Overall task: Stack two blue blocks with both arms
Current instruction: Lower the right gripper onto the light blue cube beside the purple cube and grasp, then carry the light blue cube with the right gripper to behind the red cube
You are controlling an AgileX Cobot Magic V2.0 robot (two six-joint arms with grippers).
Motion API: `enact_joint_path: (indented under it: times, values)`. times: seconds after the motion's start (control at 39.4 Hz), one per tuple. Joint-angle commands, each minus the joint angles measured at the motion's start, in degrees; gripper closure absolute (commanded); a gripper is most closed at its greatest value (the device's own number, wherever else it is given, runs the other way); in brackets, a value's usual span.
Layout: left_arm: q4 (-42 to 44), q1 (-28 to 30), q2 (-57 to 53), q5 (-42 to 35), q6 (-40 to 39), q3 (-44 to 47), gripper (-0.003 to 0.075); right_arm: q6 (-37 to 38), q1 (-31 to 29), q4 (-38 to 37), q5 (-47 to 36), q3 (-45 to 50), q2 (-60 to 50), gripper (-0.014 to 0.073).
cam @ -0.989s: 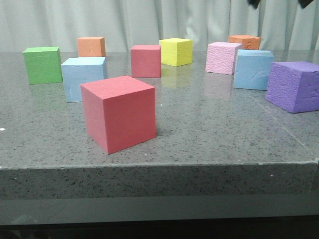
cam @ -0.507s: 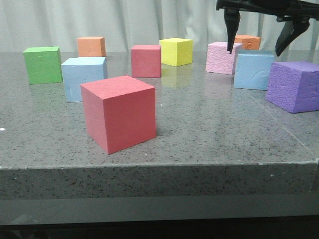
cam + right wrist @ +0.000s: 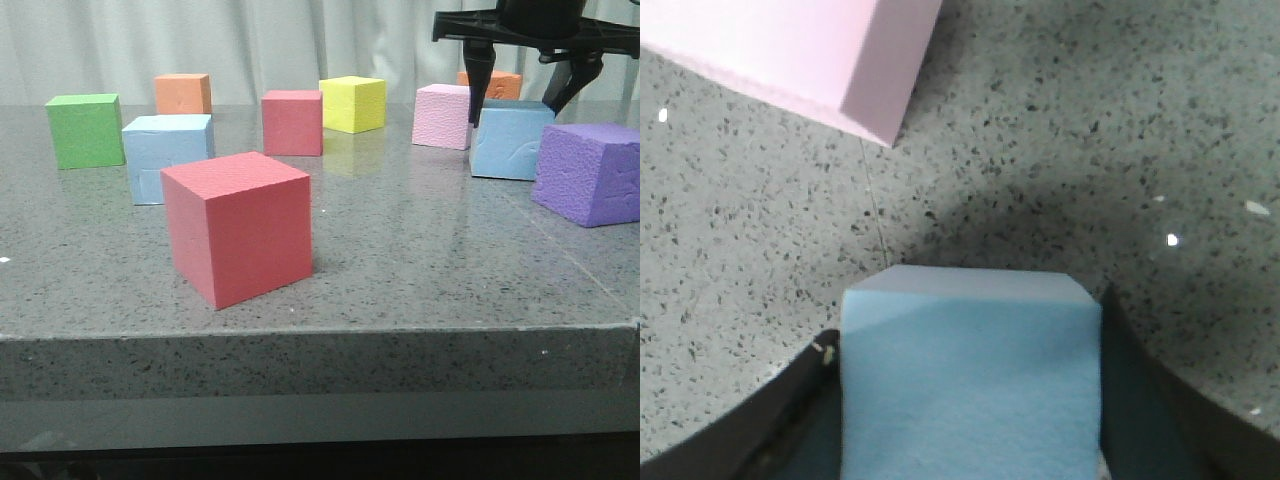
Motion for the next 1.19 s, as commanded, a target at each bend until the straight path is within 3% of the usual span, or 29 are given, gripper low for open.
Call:
enact_joint_path:
  times: [0.0,0.25,0.68,1.01,1.17]
  values:
    - [0.02,0.11,-0.04,-4.93,-0.14,-2.19,0.0103,-0.11,-0.2,0.2,-0.06,-3.63,-3.55,0.0243]
    - [0.02,0.11,-0.04,-4.95,-0.14,-2.19,0.0103,-6.52,5.0,0.87,2.82,-8.05,-5.45,0.0243]
    - [0.02,0.11,-0.04,-5.06,-0.14,-2.19,0.0103,-7.09,19.1,5.34,-0.83,-8.37,-1.65,0.0243]
    - [0.02,0.11,-0.04,-5.16,-0.14,-2.19,0.0103,-7.09,21.46,5.32,-2.51,-8.37,2.04,0.0236]
    - [0.02,0.11,-0.04,-5.16,-0.14,-2.19,0.0103,-7.09,21.46,4.8,-2.39,-8.37,2.16,0.0137]
